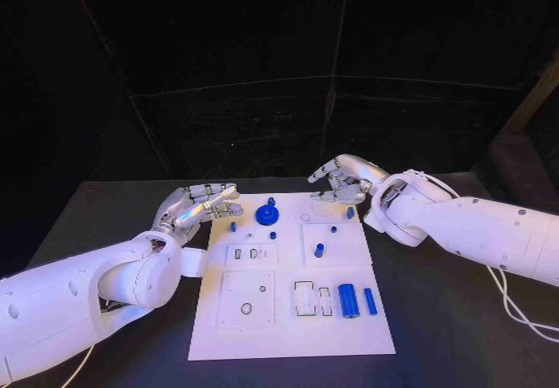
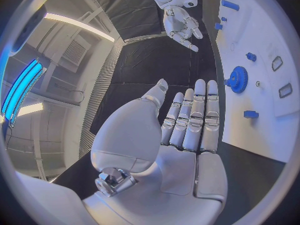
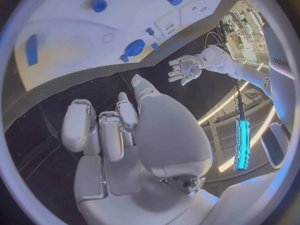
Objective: Assemble the parts on the task board
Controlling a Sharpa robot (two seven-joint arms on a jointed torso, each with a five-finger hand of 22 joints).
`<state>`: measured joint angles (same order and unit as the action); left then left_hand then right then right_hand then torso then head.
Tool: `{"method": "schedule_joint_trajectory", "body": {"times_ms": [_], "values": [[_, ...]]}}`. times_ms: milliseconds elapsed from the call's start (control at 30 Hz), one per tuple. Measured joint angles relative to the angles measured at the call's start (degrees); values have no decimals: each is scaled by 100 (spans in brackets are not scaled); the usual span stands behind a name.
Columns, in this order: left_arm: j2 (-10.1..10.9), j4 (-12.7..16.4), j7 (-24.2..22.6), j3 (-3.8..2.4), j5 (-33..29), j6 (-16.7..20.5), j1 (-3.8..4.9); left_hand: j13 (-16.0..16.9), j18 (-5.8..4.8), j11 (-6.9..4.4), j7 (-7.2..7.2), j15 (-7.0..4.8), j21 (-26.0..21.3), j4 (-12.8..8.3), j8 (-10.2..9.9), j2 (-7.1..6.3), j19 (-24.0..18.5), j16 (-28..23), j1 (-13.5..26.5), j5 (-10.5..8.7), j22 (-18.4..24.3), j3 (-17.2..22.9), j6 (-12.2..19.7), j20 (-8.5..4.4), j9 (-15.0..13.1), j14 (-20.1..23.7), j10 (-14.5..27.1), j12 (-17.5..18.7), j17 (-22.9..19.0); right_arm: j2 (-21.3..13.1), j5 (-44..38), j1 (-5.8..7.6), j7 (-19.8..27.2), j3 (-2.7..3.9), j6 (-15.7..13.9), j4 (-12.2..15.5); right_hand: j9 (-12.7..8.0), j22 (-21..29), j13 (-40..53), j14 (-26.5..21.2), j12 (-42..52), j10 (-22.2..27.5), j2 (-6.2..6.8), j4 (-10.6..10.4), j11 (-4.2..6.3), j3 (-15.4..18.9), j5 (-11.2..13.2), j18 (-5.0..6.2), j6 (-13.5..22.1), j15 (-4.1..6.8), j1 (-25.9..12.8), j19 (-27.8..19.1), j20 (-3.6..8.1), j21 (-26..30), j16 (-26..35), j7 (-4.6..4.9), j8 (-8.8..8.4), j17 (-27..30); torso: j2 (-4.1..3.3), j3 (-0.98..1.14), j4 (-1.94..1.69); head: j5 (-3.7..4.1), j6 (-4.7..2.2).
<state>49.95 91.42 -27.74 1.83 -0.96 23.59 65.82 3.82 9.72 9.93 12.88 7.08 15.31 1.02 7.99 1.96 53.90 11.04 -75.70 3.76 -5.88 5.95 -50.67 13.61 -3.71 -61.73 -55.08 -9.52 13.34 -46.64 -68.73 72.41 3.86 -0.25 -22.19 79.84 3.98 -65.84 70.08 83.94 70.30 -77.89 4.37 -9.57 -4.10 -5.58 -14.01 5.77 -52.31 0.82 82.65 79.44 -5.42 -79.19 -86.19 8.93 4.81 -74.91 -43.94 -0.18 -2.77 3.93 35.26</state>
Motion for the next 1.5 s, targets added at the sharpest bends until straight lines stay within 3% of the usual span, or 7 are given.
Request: {"method": "schedule_joint_trajectory", "body": {"times_ms": [133,300,433,900,1500], "values": [[-12,-7,1,0,0,-62,0,0,0,20,0,0,0,0,0,0,19,0,0,0,6,0,0,-19,0,0,-20,0,6,-207,234,-1,199,-3,135,-129,0,-6,-12,0,0,4,21,40,4,-5,0,0,0,0,21,0,0,0,0,0,0,0,-1,8,29,25,-35],[-38,-9,2,0,0,-140,0,0,0,21,0,0,0,0,0,0,19,0,0,0,5,0,0,-19,0,0,-20,0,12,-410,422,-61,357,-6,260,-355,0,-12,-26,0,0,22,43,70,22,25,0,1,0,0,43,0,0,0,-22,0,-38,0,-2,29,58,49,-26],[-39,-10,2,0,0,-175,0,0,0,21,0,0,0,0,0,13,19,0,-13,0,5,0,0,-19,0,0,-20,0,12,-471,508,-146,421,-6,314,-461,-6,-12,-41,0,-13,22,74,83,22,38,0,0,0,0,74,0,0,0,-22,0,-59,0,-3,31,58,85,-25],[-39,-9,3,1,1,-244,-1,0,0,-1,0,0,0,0,0,22,19,-22,-22,0,4,0,0,-19,0,0,-42,0,17,-522,663,-490,533,-11,481,-753,-16,-11,-73,0,-64,42,74,103,1,59,0,0,90,0,74,0,0,0,-22,56,-88,1,-2,29,70,86,-7],[-54,-31,4,1,1,-276,-2,0,0,-1,0,0,0,0,0,22,19,-22,-22,0,10,0,0,-19,0,0,-41,-1,17,-381,700,-526,548,-9,546,-882,-16,-10,-61,0,-64,42,74,119,1,74,-3,0,107,0,74,0,0,0,-22,38,-88,1,-2,20,70,120,0]]}}
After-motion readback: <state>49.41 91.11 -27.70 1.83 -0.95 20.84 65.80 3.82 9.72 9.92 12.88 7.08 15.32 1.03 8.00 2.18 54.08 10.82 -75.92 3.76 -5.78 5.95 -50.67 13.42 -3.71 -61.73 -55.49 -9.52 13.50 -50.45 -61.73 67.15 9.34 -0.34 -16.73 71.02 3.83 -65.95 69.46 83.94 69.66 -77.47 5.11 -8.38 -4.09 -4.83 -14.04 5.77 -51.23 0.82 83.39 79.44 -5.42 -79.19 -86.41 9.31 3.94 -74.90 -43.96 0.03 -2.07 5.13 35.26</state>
